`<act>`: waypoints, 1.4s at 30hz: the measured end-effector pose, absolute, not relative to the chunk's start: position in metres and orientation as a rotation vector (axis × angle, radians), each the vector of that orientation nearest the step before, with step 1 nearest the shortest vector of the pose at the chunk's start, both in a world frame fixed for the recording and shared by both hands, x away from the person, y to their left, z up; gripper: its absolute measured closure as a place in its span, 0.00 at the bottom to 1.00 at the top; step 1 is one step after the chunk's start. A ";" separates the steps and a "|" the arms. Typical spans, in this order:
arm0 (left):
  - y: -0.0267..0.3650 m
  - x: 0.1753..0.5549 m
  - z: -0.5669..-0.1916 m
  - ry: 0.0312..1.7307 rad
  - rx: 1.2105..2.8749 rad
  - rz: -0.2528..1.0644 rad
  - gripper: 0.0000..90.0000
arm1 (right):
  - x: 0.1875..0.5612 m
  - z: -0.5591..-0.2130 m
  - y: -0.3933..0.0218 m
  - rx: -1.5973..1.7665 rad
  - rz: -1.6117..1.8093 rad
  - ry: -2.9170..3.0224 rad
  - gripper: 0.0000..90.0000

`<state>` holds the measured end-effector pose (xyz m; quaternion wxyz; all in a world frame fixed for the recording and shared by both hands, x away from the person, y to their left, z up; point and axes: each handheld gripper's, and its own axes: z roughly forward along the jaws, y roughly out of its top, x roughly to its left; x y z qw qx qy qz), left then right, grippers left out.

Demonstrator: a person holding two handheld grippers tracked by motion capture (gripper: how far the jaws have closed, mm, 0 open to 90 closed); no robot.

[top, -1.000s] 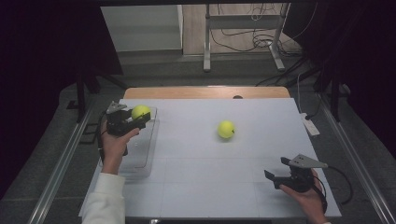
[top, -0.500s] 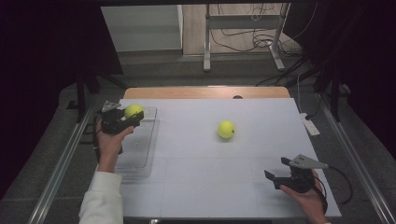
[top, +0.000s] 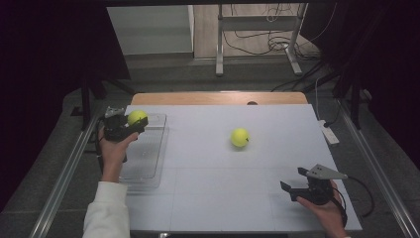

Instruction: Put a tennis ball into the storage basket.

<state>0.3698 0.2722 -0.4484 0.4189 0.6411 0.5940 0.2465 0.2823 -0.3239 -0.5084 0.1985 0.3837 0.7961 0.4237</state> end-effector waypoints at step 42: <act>0.279 0.393 -0.474 1.636 1.688 0.592 0.30 | 0.283 -0.510 -0.323 1.074 1.182 2.235 0.14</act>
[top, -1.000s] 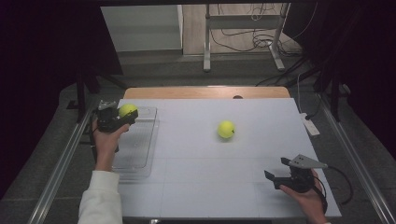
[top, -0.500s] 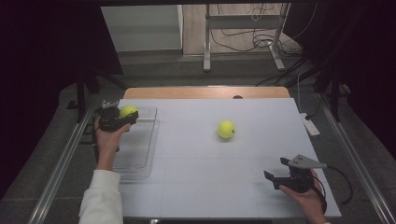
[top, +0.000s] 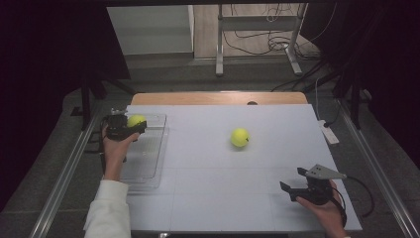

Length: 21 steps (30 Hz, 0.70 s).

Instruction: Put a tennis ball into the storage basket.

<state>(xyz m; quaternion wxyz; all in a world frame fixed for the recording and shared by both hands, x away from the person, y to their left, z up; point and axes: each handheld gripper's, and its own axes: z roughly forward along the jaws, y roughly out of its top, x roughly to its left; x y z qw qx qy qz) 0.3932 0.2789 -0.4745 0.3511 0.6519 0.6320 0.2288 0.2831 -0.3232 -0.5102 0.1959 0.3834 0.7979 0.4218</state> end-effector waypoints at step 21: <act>0.278 0.401 -0.491 1.695 1.769 0.566 0.30 | 0.284 -0.511 -0.323 1.073 1.180 2.238 0.14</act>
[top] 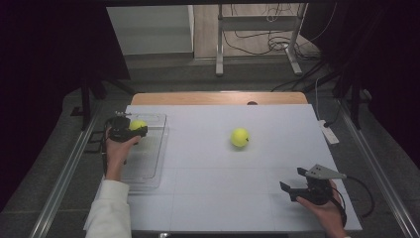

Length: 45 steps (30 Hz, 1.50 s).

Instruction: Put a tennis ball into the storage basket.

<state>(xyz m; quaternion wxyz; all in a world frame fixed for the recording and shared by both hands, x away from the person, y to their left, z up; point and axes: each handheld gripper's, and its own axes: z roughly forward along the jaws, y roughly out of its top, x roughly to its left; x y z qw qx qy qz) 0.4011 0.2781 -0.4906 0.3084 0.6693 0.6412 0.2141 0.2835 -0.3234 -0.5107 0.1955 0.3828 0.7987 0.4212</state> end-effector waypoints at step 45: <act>0.258 0.370 -0.466 1.397 1.699 0.424 0.19 | 0.287 -0.511 -0.324 1.092 1.186 2.243 0.14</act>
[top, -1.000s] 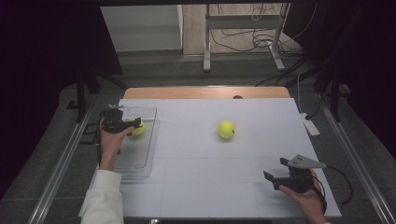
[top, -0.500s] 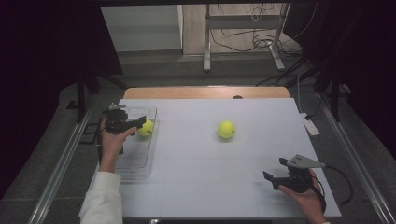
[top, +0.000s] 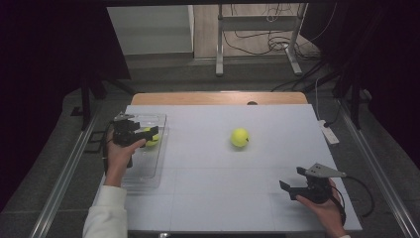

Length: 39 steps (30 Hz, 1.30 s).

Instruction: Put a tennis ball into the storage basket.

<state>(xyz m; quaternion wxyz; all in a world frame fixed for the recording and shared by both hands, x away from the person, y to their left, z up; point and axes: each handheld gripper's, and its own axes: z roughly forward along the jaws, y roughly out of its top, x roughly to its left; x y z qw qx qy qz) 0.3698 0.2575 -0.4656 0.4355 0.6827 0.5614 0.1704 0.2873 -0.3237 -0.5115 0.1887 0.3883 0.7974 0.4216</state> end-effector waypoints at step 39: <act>0.212 0.339 -0.435 1.186 1.749 0.338 0.17 | 0.283 -0.510 -0.321 1.074 1.196 2.239 0.14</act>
